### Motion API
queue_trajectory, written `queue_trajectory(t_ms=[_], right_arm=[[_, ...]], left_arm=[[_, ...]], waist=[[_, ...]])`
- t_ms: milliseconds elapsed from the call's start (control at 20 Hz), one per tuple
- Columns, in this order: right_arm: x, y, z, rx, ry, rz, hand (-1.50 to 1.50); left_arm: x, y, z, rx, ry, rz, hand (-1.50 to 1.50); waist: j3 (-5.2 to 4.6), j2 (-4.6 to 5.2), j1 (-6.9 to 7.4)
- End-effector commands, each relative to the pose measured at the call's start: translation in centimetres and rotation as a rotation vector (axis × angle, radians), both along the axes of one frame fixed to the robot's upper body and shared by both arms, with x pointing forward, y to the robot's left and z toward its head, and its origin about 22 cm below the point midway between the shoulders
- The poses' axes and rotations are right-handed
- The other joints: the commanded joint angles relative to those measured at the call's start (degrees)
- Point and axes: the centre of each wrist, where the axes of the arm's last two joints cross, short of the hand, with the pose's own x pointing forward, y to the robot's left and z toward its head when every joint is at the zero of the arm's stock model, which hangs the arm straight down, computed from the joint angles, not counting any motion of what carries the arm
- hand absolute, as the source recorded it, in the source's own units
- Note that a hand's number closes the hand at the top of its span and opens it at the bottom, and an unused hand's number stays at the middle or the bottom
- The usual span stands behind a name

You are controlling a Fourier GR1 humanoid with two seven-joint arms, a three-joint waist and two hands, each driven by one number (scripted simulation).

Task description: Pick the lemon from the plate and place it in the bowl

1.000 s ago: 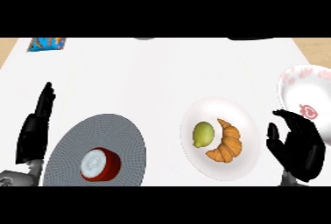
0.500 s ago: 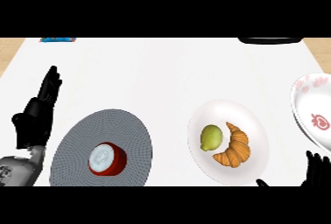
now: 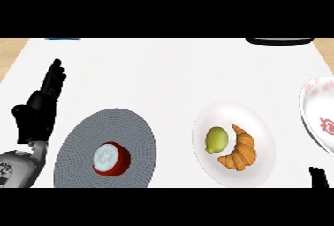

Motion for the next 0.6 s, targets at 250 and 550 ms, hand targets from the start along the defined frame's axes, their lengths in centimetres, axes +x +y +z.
queue_trajectory(t_ms=[250,550], right_arm=[[2.0,4.5,5.5,-0.199,0.166,0.037,-1.5],[4.0,6.8,8.7,-0.263,0.28,0.051,-1.5]], left_arm=[[-0.1,-0.6,0.5,0.006,-0.001,-0.014,0.0],[-0.5,-0.8,0.2,0.009,-0.006,-0.006,0.0]], waist=[[0.05,0.08,0.7],[0.06,0.01,0.7]])
